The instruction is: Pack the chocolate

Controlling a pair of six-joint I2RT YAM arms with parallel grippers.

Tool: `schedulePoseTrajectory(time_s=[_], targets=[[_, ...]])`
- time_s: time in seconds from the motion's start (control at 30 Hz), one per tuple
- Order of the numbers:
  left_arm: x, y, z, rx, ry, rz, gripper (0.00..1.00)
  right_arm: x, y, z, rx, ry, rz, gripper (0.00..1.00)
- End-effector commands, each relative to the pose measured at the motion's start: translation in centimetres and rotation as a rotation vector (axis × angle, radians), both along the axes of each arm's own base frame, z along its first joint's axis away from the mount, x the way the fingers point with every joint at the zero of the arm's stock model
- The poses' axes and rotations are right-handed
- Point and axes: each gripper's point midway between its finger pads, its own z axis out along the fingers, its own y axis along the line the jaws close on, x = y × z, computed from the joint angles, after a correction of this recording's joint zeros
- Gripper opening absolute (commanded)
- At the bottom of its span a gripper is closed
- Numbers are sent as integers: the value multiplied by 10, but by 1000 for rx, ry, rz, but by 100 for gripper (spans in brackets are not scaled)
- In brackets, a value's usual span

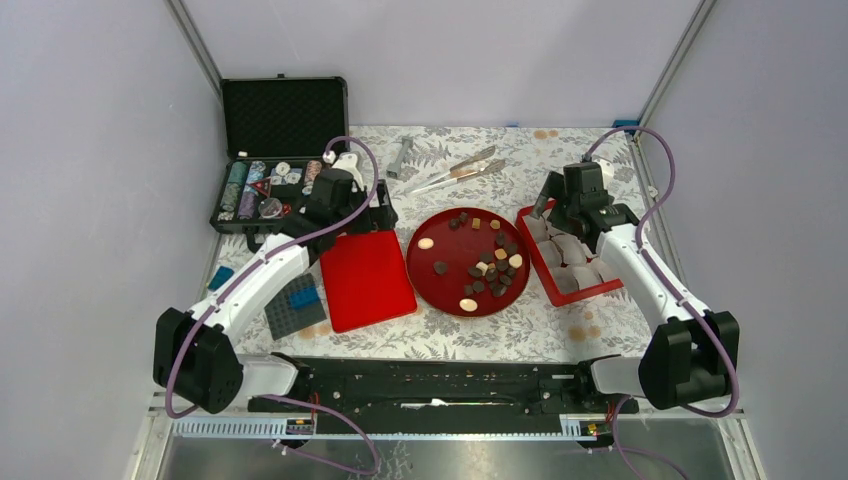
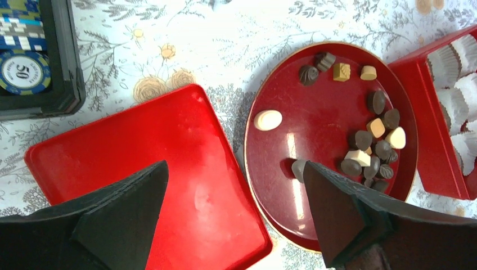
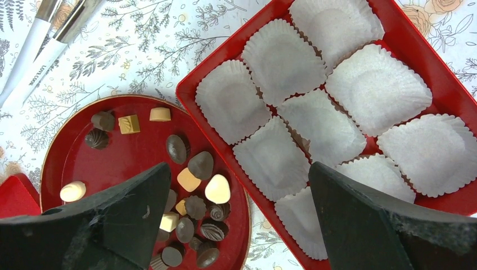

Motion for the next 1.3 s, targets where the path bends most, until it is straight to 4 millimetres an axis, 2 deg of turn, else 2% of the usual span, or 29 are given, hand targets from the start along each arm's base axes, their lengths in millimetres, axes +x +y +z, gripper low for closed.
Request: schedulePoseTrajectory(time_s=[0.0,0.4,0.57,0.73,0.77,0.87,1.07,1.27], targets=[[28,-6,40,-13,-114,24,99,5,4,16,18,-63,8,100],[93,-46,66,2,-184,-91,99,-7,-4,21,-6,-86,-3,100],[125,-68,59,4,-189,-144,98,-10,-4,21,-4,-83,-3,100],[161,-89,39,26,-172,-177,92,-12,-3,20,1,-81,8,100],[169,-94,28,36,-157,-184,90,-13,-3,20,3,-81,9,100],[187,-109,11,61,-158,-205,87,-15,-1,18,11,-78,15,100],[217,-139,-22,71,-139,-229,79,-18,2,13,25,-66,28,100],[241,-161,-57,65,-122,-228,76,-19,7,8,49,-51,42,100]])
